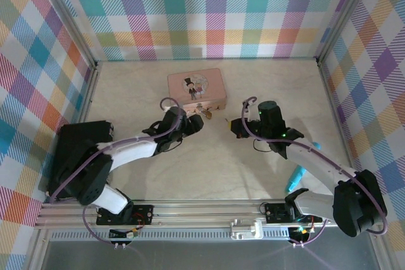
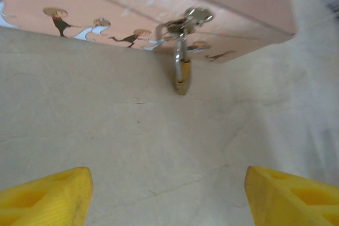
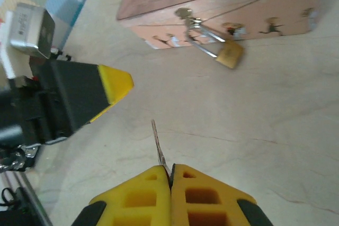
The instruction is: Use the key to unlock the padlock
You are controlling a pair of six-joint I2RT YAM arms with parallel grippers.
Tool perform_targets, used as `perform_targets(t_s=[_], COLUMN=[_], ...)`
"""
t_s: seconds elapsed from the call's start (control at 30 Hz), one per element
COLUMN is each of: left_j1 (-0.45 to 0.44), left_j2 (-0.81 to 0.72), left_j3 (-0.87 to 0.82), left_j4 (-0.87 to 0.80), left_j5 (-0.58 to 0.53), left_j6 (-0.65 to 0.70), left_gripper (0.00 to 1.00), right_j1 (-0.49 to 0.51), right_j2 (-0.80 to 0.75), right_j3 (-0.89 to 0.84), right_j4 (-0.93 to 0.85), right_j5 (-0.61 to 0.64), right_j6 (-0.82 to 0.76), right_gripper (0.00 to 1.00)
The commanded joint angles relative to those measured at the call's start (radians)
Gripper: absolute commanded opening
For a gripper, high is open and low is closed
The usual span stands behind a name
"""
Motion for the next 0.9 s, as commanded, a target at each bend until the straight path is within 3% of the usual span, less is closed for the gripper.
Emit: perform_targets(t_s=[0.0, 0.13, 0.27, 0.53, 0.8, 0.87], left_j1=[-0.04, -0.101, -0.109, -0.121, -0.121, -0.122], left_j2=[0.105, 0.247, 0.373, 0.544, 0.658, 0.689], left_j3=[0.071, 0.217, 0.319, 0.524, 0.622, 0.648], left_j4=[0.071, 0.016, -0.015, -0.2, -0.177, -0.173], left_j5=[-0.123, -0.303, -0.37, -0.461, -0.48, -0.492], left_j6=[-0.02, -0.015, -0.077, -0.161, -0.161, -0.154], left_gripper=[0.72, 0.72, 0.68, 0.6, 0.57, 0.52], right_j1=[-0.032, -0.046, -0.055, -0.078, -0.097, -0.1], right_j2=[-0.029, -0.025, -0.023, -0.047, -0.057, -0.059], right_j3=[-0.019, -0.029, -0.046, -0.077, -0.101, -0.106], right_j4=[-0.046, -0.024, 0.01, 0.048, 0.074, 0.076], right_j5=[0.002, -0.017, -0.025, -0.044, -0.058, -0.058], right_j6=[-0.031, -0.025, -0.016, -0.01, -0.008, -0.003], right_gripper=[0.0, 0.0, 0.0, 0.0, 0.0, 0.0])
